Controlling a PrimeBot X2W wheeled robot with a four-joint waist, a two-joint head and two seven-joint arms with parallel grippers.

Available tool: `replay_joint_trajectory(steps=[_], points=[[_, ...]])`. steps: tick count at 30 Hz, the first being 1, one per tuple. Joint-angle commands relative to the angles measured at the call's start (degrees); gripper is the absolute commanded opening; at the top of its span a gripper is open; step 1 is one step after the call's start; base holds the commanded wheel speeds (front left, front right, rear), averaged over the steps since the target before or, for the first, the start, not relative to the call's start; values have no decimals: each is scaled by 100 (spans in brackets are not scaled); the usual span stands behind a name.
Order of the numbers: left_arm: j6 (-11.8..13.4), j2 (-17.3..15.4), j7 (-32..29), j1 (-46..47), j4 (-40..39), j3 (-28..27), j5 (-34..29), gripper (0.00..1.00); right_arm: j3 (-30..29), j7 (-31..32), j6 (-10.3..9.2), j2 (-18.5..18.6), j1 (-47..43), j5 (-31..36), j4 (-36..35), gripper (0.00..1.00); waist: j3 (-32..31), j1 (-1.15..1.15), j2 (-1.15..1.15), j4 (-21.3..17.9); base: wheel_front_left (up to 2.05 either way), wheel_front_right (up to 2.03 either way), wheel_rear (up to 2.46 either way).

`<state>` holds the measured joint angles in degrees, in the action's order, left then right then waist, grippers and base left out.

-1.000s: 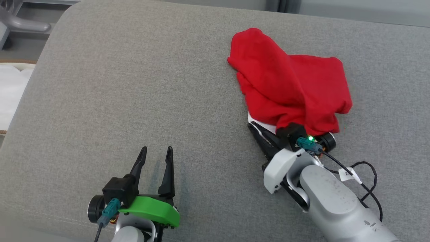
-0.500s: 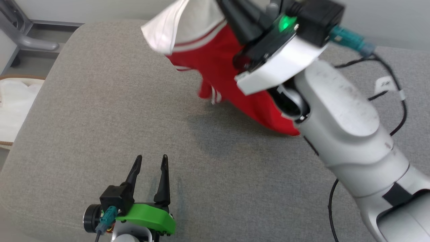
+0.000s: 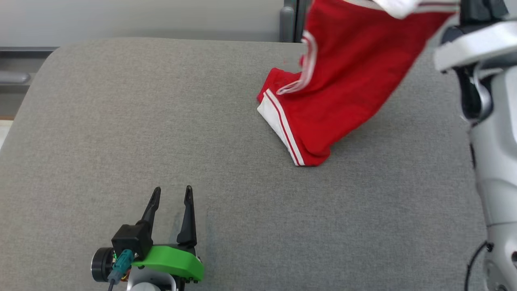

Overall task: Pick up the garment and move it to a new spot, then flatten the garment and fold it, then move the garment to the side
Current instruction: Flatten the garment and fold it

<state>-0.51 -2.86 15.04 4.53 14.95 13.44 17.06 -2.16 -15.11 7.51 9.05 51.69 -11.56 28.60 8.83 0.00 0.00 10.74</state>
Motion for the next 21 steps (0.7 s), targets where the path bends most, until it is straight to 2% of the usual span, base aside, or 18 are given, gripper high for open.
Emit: replay_joint_trajectory(steps=[1, 6, 7, 8, 9, 14, 21], points=[[-14, -11, 16, 74, -8, -3, -48, 100, -262, -4, -5, 131, -264, 189, 143, 0, 79, 0, 0, -143, 0, 0, 0], [-40, -11, 16, 124, 11, 19, -77, 100, -1181, -4, -5, 438, -1091, 732, 613, 0, 158, 0, 0, -248, 0, 0, 0], [-47, -11, 16, 124, 22, 23, -84, 100, -1352, -6, -5, 462, -1249, 834, 653, 24, 169, 0, 0, -269, 0, 0, 0], [-48, -11, 16, 124, 28, 24, -100, 100, -1490, -7, -5, 442, -1370, 888, 670, 70, 175, 0, 0, -289, 0, 0, 0], [-51, -11, 17, 124, 35, 19, -115, 100, -1645, -7, -5, 387, -1519, 933, 665, 100, 183, 0, 0, -314, 0, 0, 0], [-71, -11, 17, 127, 62, -4, -167, 100, -1791, -7, -5, 100, -1997, 1098, 417, 100, 219, 0, 0, -446, 0, 0, 0], [-75, -11, 17, 253, 71, 84, -132, 100, -941, -7, -5, -258, -2217, 967, 57, 100, 349, 0, 0, -530, 0, 0, 0]])
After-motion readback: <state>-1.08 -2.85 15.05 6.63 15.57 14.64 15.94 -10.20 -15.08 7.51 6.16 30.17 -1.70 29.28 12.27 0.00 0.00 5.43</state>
